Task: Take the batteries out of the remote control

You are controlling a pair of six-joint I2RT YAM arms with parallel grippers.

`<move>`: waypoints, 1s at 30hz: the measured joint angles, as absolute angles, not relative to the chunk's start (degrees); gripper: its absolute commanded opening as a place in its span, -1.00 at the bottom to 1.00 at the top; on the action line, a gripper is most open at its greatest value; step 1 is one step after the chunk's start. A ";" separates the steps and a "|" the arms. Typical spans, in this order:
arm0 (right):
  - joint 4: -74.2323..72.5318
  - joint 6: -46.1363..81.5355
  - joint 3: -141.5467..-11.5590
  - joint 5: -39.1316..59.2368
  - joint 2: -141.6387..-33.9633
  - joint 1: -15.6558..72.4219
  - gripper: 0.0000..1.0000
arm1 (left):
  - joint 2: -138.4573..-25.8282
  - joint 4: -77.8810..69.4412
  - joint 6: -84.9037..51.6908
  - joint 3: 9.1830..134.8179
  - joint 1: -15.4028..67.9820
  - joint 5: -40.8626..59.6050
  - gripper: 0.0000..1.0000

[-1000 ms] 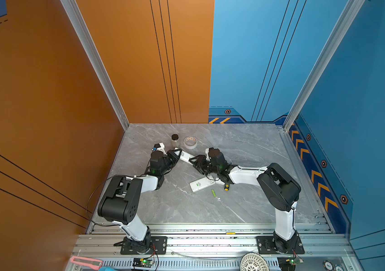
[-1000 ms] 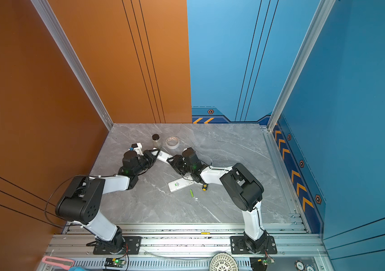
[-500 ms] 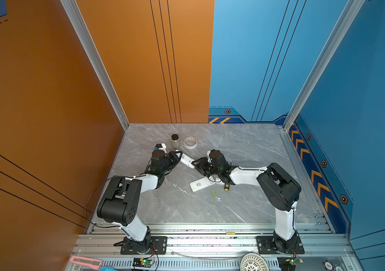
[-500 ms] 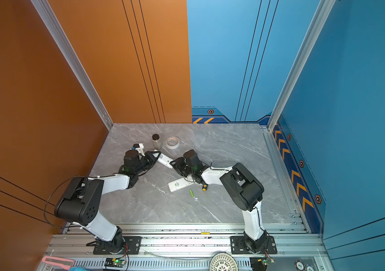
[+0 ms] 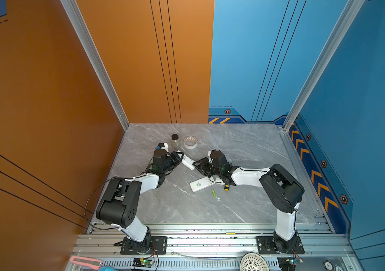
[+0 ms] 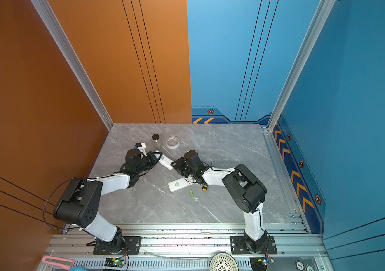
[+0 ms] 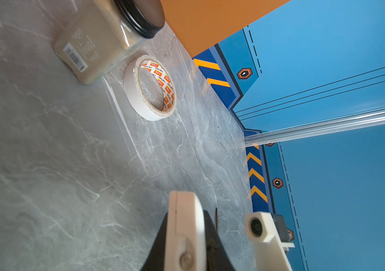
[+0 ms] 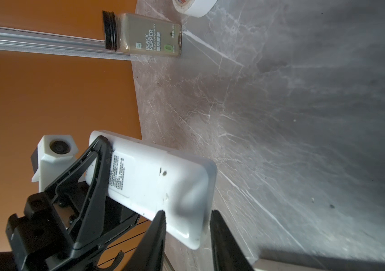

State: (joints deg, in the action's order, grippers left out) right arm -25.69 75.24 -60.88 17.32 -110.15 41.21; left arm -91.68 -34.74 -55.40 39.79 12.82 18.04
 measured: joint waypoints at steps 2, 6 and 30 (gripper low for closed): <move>-25.74 75.24 -60.60 17.32 -109.80 41.21 -0.32 | -91.33 -33.45 -54.46 40.16 12.99 17.85 -1.00; -25.71 75.24 -60.12 17.32 -109.67 41.21 -0.26 | -91.05 -31.11 -52.86 40.91 13.45 17.04 -1.00; -28.58 75.22 -58.87 17.91 -111.46 42.00 -0.09 | -90.74 -27.86 -51.20 42.57 14.70 16.21 -1.00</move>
State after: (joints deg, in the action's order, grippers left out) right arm -28.58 75.22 -58.87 17.91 -111.46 42.00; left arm -90.74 -27.86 -51.20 42.57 14.70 16.21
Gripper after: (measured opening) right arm 0.495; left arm 0.181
